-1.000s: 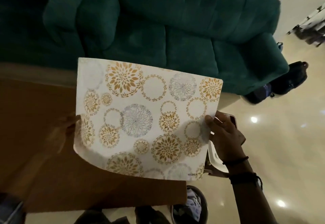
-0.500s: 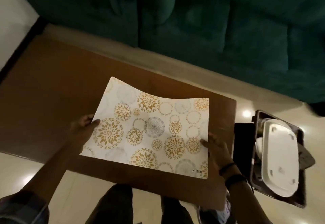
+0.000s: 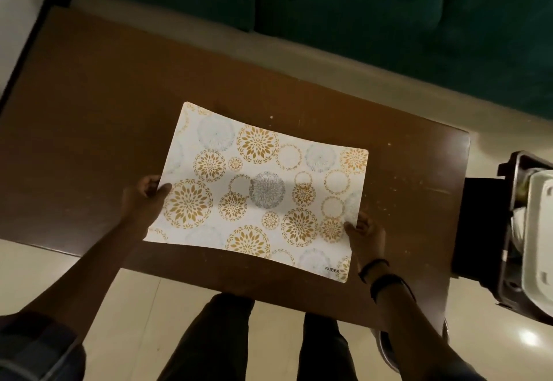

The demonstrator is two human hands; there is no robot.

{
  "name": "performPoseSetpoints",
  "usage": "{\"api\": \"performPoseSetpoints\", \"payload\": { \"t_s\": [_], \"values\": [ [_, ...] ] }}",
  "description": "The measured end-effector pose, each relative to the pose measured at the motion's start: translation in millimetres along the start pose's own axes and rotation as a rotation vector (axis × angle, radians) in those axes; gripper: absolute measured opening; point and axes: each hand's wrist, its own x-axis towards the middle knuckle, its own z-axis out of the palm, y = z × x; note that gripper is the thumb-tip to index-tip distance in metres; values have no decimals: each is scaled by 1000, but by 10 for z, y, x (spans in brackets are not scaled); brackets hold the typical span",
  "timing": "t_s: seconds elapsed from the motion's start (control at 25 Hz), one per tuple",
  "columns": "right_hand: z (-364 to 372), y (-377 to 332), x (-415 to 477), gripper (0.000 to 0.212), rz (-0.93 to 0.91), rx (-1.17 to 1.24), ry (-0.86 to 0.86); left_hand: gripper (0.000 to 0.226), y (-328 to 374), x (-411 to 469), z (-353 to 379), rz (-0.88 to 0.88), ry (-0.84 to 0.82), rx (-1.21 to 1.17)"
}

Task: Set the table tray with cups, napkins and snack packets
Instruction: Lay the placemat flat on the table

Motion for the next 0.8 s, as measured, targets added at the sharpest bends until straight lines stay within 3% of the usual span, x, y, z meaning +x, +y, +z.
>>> {"api": "performPoseSetpoints", "payload": {
  "t_s": [0.08, 0.16, 0.28, 0.36, 0.56, 0.8],
  "values": [
    [72, 40, -17, 39, -6, -56, 77, 26, -62, 37, -5, -5, -19, 32],
    [90, 112, -43, 62, -35, -219, 104, 44, -43, -35, -11, 96, -65, 130],
    [123, 266, -186, 85, -296, -698, -70, 76, -116, -264, 19, 427, -99, 557],
    [205, 390, -286, 87, -362, -878, -213, 84, -175, -446, 63, 538, -212, 714],
    [358, 645, -362, 79, -307, -1023, -238, 87, -437, -615, 253, 459, -424, 779],
    [266, 711, -200, 75, -305, -1068, -222, 73, -493, -609, 385, 426, -422, 724]
  ]
}}
